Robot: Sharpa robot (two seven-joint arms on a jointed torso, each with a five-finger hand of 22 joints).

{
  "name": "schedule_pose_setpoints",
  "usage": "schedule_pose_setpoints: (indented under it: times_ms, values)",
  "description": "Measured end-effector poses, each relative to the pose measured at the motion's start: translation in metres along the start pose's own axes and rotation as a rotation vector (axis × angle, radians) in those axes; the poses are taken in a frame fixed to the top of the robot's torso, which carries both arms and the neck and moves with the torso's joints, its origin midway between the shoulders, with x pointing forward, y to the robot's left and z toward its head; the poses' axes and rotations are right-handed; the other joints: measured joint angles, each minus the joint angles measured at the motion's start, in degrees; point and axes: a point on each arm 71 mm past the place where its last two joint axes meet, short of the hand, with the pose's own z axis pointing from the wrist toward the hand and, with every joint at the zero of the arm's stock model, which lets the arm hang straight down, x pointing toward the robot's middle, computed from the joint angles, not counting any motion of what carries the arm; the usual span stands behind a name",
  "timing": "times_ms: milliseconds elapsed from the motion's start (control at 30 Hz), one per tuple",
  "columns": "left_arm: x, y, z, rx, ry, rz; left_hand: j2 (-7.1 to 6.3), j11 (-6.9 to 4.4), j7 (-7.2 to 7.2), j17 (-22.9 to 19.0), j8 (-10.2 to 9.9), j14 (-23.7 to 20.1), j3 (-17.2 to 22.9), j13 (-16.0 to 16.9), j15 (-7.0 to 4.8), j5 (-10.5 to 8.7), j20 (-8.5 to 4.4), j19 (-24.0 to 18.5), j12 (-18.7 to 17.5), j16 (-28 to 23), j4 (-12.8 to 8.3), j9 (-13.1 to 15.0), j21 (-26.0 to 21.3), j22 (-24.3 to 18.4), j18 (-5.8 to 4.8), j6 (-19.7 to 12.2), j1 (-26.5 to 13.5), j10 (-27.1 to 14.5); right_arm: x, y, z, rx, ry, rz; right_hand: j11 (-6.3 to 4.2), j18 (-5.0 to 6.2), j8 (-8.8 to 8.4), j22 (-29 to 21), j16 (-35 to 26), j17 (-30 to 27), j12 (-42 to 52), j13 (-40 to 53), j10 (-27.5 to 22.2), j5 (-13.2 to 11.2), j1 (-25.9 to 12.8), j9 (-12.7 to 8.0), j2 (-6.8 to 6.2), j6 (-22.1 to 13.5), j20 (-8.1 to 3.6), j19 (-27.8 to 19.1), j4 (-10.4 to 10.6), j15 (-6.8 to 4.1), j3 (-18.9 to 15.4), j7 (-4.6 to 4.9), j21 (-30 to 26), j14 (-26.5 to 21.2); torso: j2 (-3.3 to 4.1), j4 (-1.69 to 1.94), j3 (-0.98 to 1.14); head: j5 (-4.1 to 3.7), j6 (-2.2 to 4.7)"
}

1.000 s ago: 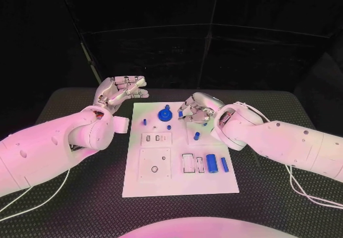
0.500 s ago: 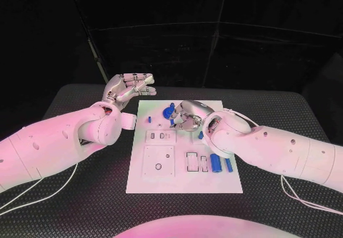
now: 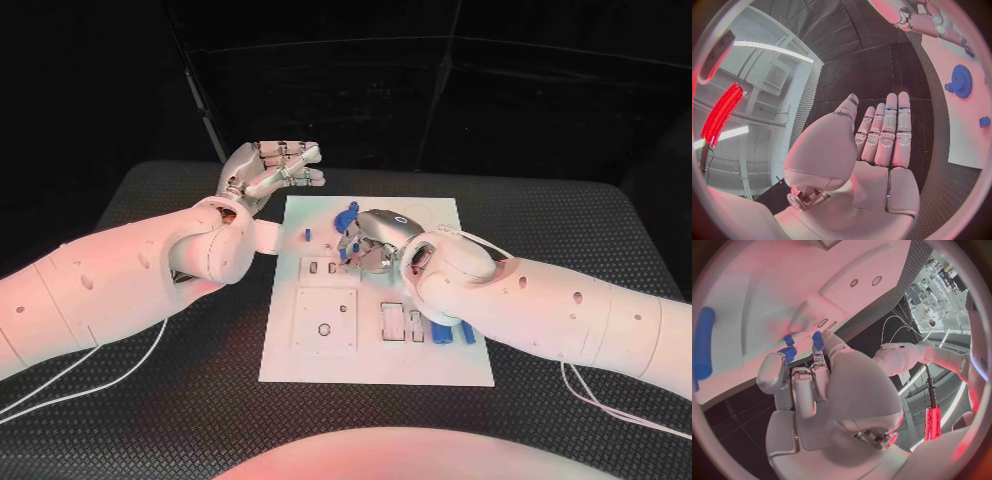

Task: Assemble the parts on the task board

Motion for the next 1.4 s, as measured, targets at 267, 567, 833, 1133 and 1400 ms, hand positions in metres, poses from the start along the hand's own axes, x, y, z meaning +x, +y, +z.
schedule_pose_setpoints:
  times_ms: [267,567,833,1133,1400]
  values:
    - [0.001,0.000,0.000,-0.001,0.002,-0.001,0.00,0.00,0.00,0.00,0.00,0.00,0.00,0.00,0.00,0.00,0.00,0.00,0.00,0.00,0.00,0.00,0.00,0.01,0.00,0.00,0.00,0.00,0.005,0.002,0.002,0.002,0.016,-0.019,0.00,0.00,0.00,0.00,0.00,0.00,0.01,-0.03,0.00,0.07,0.03,0.00,-0.04,0.00,-0.21,-0.21,-0.01,-0.07,0.00,0.00,0.00,-0.08,0.02,0.00,0.01,0.14,-0.49]
    - [0.001,0.001,0.000,-0.004,0.002,-0.002,0.00,0.00,0.00,-0.01,0.00,0.00,0.00,0.00,0.00,0.00,0.00,0.00,0.00,0.00,0.00,0.00,0.00,0.01,0.00,0.00,0.00,0.00,0.012,0.001,0.002,0.009,0.045,-0.033,0.01,0.00,0.00,-0.20,-0.01,0.04,-0.11,-0.06,0.00,0.06,-0.34,0.00,-0.48,0.00,-0.21,-0.21,-0.01,-0.07,-0.01,0.00,0.00,-0.08,-0.03,0.00,-0.03,0.26,-0.82]
    - [0.000,0.001,0.000,-0.005,0.002,-0.002,0.00,0.00,-0.21,0.08,-0.23,0.00,-0.16,0.00,0.00,0.00,0.00,0.00,0.00,-0.22,-0.16,0.00,-0.22,-0.04,0.00,0.21,0.00,0.00,0.013,0.003,0.003,0.006,0.052,-0.035,0.01,0.00,0.01,-0.21,-0.01,0.04,-0.33,-0.02,0.01,0.05,-0.69,0.00,-0.44,0.00,-0.20,-0.21,-0.01,-0.07,-0.01,0.00,0.00,-0.08,-0.06,0.00,-0.04,0.38,-1.00]
    - [0.000,0.001,0.000,-0.006,0.002,-0.002,0.00,0.00,-0.21,0.07,-0.23,0.00,-0.16,0.00,0.00,0.00,0.00,0.00,0.00,-0.22,-0.16,0.00,-0.22,-0.03,0.00,0.21,0.00,0.00,0.015,0.004,0.002,-0.001,0.054,-0.032,0.01,0.00,0.01,-0.21,-0.04,0.03,-0.38,-0.01,0.01,0.02,-0.96,0.00,-0.46,0.00,-0.20,-0.21,-0.01,-0.07,-0.02,0.00,0.00,-0.08,-0.06,0.01,-0.04,0.41,-1.09]
    - [-0.001,0.001,0.000,-0.007,0.001,-0.001,0.00,0.00,-0.21,0.07,-0.23,0.00,-0.16,0.00,0.00,0.00,0.00,0.00,0.00,-0.22,-0.16,0.00,-0.22,-0.03,0.00,0.21,0.00,0.00,0.016,0.004,0.000,-0.005,0.048,-0.022,0.01,0.00,0.01,-0.13,-0.04,0.03,-0.38,-0.01,0.01,0.00,-1.04,0.00,-0.54,-0.01,-0.20,-0.21,0.03,-0.07,-0.07,-0.01,0.00,-0.08,-0.06,0.01,-0.02,0.26,-1.17]
